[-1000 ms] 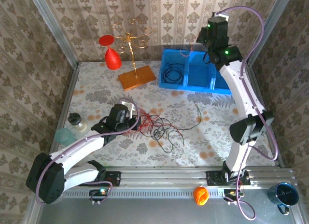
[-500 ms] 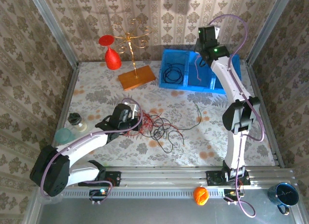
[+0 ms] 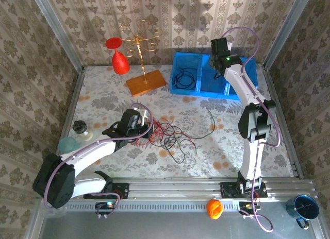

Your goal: Untangle the cables

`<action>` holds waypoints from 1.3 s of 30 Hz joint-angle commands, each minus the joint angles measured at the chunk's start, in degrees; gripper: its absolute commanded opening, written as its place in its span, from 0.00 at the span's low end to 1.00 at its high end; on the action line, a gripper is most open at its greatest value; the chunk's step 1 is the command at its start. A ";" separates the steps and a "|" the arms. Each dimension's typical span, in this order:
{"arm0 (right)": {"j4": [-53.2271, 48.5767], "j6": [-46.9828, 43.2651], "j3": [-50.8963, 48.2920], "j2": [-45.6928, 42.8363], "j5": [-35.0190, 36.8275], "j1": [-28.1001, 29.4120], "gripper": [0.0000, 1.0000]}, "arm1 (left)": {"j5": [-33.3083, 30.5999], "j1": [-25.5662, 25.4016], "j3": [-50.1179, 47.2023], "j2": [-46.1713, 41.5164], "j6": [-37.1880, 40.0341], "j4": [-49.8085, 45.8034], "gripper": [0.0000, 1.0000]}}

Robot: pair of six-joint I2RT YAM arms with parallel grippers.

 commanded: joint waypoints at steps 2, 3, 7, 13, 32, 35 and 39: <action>-1.20 -2.89 -0.58 1.09 -11.33 1.09 0.50 | 0.92 -0.36 0.93 -0.92 0.29 -1.32 0.11; -1.45 -3.21 -0.38 2.09 -12.62 1.35 0.52 | 0.88 -0.32 0.79 -1.01 0.25 -1.43 0.12; -2.94 -3.27 2.46 7.70 -15.85 2.47 0.55 | 0.89 -0.42 0.52 -1.18 0.30 -2.26 0.14; -5.75 -2.35 8.20 14.67 -15.35 3.69 0.52 | 0.03 -0.45 0.01 -2.31 0.71 -3.69 0.15; 6.99 3.72 -18.83 -1.99 -3.48 9.54 0.13 | -0.32 -1.04 -1.37 -4.57 -1.27 -2.69 0.14; 9.38 5.96 -23.56 -4.61 -2.11 11.44 0.19 | -0.32 -1.65 -1.98 -6.04 -1.60 -3.11 0.14; 8.02 6.49 -23.71 -6.53 -4.71 12.29 0.36 | -0.13 -2.28 -1.19 -7.53 -0.70 -5.87 0.14</action>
